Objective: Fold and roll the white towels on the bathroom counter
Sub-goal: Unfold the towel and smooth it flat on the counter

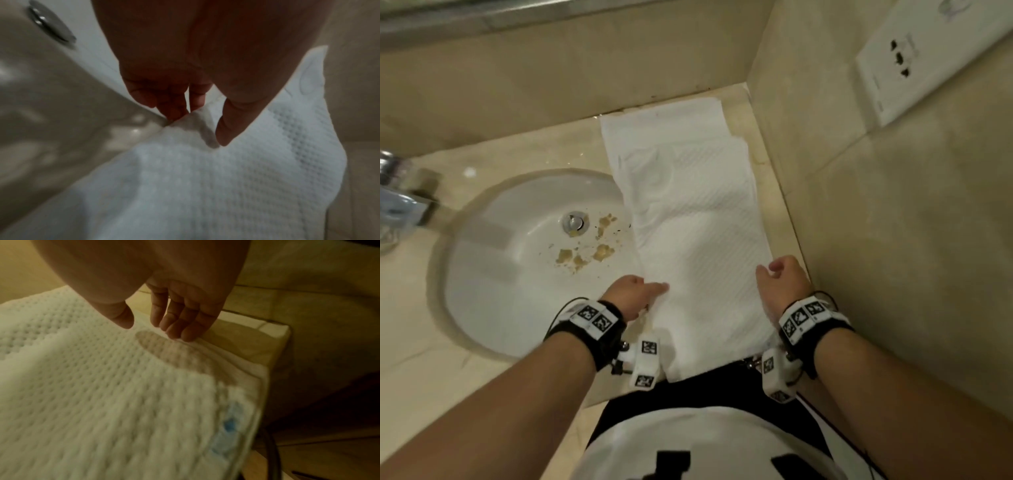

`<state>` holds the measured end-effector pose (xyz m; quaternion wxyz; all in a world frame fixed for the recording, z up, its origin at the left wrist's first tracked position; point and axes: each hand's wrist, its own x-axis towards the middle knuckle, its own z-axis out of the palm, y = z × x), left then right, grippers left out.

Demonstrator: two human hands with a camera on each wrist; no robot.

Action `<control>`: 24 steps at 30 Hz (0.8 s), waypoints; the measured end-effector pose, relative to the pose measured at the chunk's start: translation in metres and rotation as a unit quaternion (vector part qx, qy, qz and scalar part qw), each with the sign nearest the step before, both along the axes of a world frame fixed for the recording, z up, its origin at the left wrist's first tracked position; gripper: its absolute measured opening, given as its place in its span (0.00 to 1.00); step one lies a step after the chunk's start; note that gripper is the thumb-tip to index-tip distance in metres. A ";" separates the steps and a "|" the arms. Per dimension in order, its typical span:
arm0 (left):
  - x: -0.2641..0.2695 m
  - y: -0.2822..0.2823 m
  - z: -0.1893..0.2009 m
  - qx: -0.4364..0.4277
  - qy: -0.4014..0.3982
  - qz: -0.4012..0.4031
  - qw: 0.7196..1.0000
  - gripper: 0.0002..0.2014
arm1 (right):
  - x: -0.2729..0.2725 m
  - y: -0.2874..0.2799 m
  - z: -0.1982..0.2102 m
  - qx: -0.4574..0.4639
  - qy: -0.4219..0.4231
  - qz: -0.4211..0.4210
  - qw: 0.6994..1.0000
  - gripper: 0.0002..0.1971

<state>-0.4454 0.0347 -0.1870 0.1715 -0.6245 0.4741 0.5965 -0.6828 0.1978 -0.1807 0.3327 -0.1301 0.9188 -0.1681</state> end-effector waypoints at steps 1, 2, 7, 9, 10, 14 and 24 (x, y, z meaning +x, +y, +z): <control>0.003 0.006 -0.004 -0.011 -0.001 -0.008 1.000 0.20 | 0.003 0.006 0.002 0.016 -0.007 0.015 1.000 0.18; 0.005 0.010 -0.006 -0.027 -0.002 -0.013 1.000 0.19 | 0.005 0.012 0.002 0.035 -0.014 0.037 0.999 0.18; 0.009 0.016 -0.001 -0.074 -0.006 -0.060 0.995 0.17 | 0.017 0.035 0.004 0.050 0.005 0.077 0.996 0.20; 0.009 0.017 0.002 -0.087 -0.013 -0.076 0.993 0.17 | 0.021 0.040 0.007 0.049 -0.006 0.045 0.998 0.23; 0.009 0.016 0.001 -0.092 -0.017 -0.078 0.992 0.17 | 0.021 0.041 0.008 0.057 -0.031 0.038 0.997 0.24; 0.011 0.019 -0.001 -0.116 -0.029 -0.114 0.986 0.18 | 0.021 0.048 0.013 0.093 -0.069 0.082 0.990 0.19; 0.026 0.039 -0.011 -0.189 -0.069 -0.179 0.963 0.26 | 0.022 0.077 0.020 0.115 -0.040 0.127 0.984 0.20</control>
